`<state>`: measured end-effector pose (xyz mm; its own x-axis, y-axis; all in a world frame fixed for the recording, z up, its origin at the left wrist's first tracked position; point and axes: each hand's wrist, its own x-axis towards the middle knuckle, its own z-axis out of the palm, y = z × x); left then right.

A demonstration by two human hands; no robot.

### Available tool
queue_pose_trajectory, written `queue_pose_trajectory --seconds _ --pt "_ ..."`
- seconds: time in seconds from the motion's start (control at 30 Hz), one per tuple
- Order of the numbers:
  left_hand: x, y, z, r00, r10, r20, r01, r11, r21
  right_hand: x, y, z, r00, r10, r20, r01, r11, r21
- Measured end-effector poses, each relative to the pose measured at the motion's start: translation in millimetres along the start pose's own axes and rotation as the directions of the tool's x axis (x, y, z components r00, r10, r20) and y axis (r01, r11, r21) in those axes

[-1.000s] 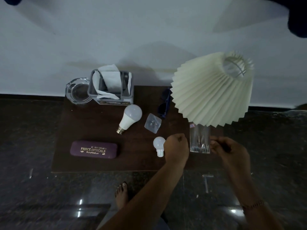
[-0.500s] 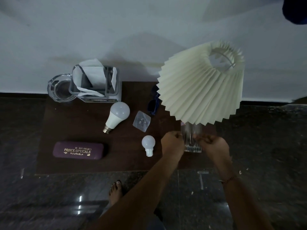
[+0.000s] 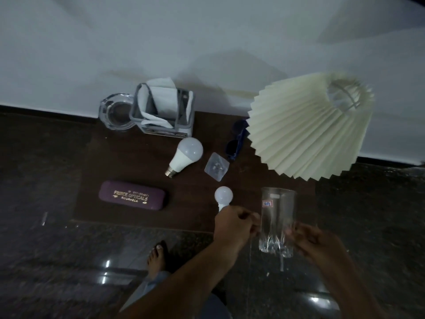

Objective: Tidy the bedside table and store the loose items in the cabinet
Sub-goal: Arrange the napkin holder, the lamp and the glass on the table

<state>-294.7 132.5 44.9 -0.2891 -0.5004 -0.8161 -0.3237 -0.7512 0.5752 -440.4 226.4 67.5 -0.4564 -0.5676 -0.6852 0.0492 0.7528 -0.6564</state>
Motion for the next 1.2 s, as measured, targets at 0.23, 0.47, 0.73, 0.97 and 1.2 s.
queue_pose_trajectory --seconds 0.23,0.47,0.73,0.97,1.2 --pt "-23.4 42.0 -97.4 0.983 -0.181 0.005 0.179 0.968 -0.176 -8.6 -41.0 59.4 0.965 0.006 0.262 -0.042 0.990 0.133" --pt "-41.7 99.8 -214.4 0.984 -0.176 -0.029 0.175 0.984 -0.009 4.8 -111.6 147.9 0.824 -0.198 0.530 0.187 0.979 0.075" --pt "-62.6 158.1 -297.8 0.985 0.031 -0.167 0.000 0.983 0.184 17.0 -181.9 236.4 0.717 -0.391 0.577 0.443 0.895 0.056" --pt "-46.0 197.1 -330.7 0.892 0.239 -0.384 -0.140 0.953 0.268 24.8 -251.6 275.4 0.709 -0.612 0.349 0.700 0.672 -0.243" --pt "-6.0 215.6 -331.6 0.848 0.284 -0.447 -0.191 0.951 0.243 50.5 -304.8 305.3 0.797 -0.539 0.273 0.601 0.754 -0.265"
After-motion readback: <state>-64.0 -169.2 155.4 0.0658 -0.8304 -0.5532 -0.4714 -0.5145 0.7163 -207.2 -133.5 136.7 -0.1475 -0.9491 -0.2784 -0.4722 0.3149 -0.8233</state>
